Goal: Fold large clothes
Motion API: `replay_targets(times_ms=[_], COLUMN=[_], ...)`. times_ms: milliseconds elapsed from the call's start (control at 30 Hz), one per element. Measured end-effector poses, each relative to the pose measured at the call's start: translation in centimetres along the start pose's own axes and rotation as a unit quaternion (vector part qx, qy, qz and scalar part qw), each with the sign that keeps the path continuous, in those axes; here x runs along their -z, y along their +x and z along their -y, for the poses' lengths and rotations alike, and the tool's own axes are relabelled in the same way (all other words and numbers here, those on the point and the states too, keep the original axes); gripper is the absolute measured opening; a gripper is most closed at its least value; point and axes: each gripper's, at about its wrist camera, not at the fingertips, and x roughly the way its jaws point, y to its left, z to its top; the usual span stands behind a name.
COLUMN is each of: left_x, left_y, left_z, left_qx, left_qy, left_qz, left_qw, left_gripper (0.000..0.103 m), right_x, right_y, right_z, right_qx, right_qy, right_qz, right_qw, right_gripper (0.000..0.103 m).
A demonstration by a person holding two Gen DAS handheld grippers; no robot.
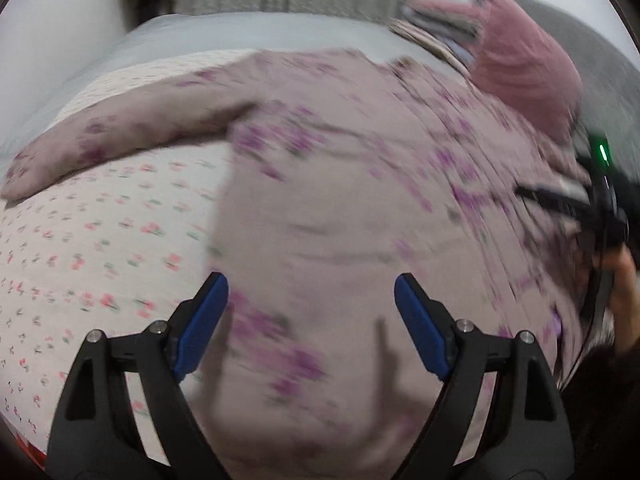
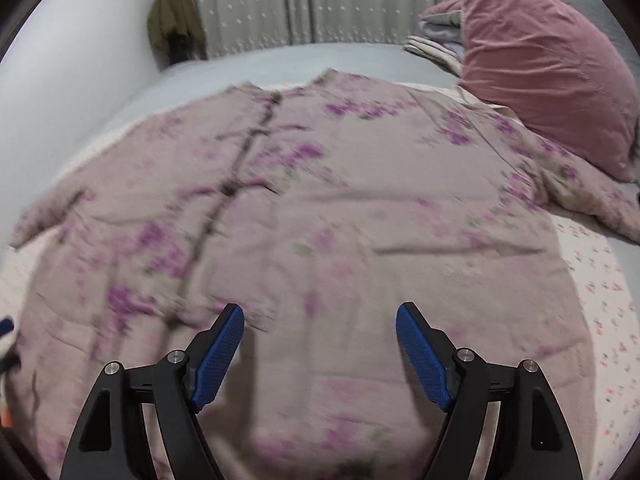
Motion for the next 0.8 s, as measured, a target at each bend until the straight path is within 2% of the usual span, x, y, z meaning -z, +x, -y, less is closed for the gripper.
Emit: replay_targets(times_ms=[100, 133, 167, 233, 300, 433, 500, 600, 667, 733, 800], left_x=[-1.8, -1.9, -1.7, -0.8, 0.2, 1.3, 1.6, 2.2, 3.4, 4.9, 6.7], left_y=[0.6, 0.6, 0.7, 1.0, 1.2, 0.7, 0.0, -1.0, -1.6, -2.1, -2.4], left_z=[-5.5, -7.3, -9.2, -10.8, -10.4, -6.3, -3.4, 1.1, 3.9, 7.2, 10.4], left_qx=[-0.034, -0.043, -0.049, -0.02, 0.007, 0.026, 0.04, 0.072, 0.103, 0.135, 0.163], left_qy=[-0.094, -0.127, -0.177, -0.229, -0.232, -0.172, -0.123, -0.054, -0.004, 0.062, 0.145], left_qz=[0.004, 0.0, -0.007, -0.013, -0.029, -0.038, -0.033, -0.022, -0.02, -0.021, -0.021], left_qw=[0.995, 0.9909, 0.9831, 0.9731, 0.9722, 0.984, 0.9911, 0.9957, 0.9945, 0.9887, 0.9758], left_gripper=[0.085, 0.085, 0.085, 0.085, 0.085, 0.085, 0.085, 0.085, 0.085, 0.085, 0.085], right_x=[-0.8, -1.0, -1.1, -1.0, -0.9, 0.7, 1.5, 3.9, 6.4, 8.9, 11.3], right_y=[-0.3, -0.3, -0.3, -0.5, -0.9, -3.0, -4.2, -7.0, -8.9, -10.5, -11.5], right_z=[-1.0, -1.2, -1.6, -2.2, -2.4, -2.0, -2.1, -3.1, -4.1, -4.9, -5.5], right_qx=[-0.004, -0.004, -0.005, -0.004, -0.005, -0.045, -0.058, -0.078, -0.099, -0.126, -0.161], right_qy=[-0.004, -0.009, -0.019, -0.041, -0.05, -0.068, -0.08, -0.11, -0.145, -0.169, -0.177], right_qz=[0.024, 0.026, 0.027, 0.028, 0.02, -0.001, -0.014, -0.012, -0.017, -0.028, -0.047], right_qw=[1.0, 1.0, 0.999, 0.999, 0.999, 0.997, 0.995, 0.991, 0.984, 0.977, 0.97], right_gripper=[0.08, 0.08, 0.08, 0.08, 0.08, 0.08, 0.08, 0.077, 0.064, 0.044, 0.033])
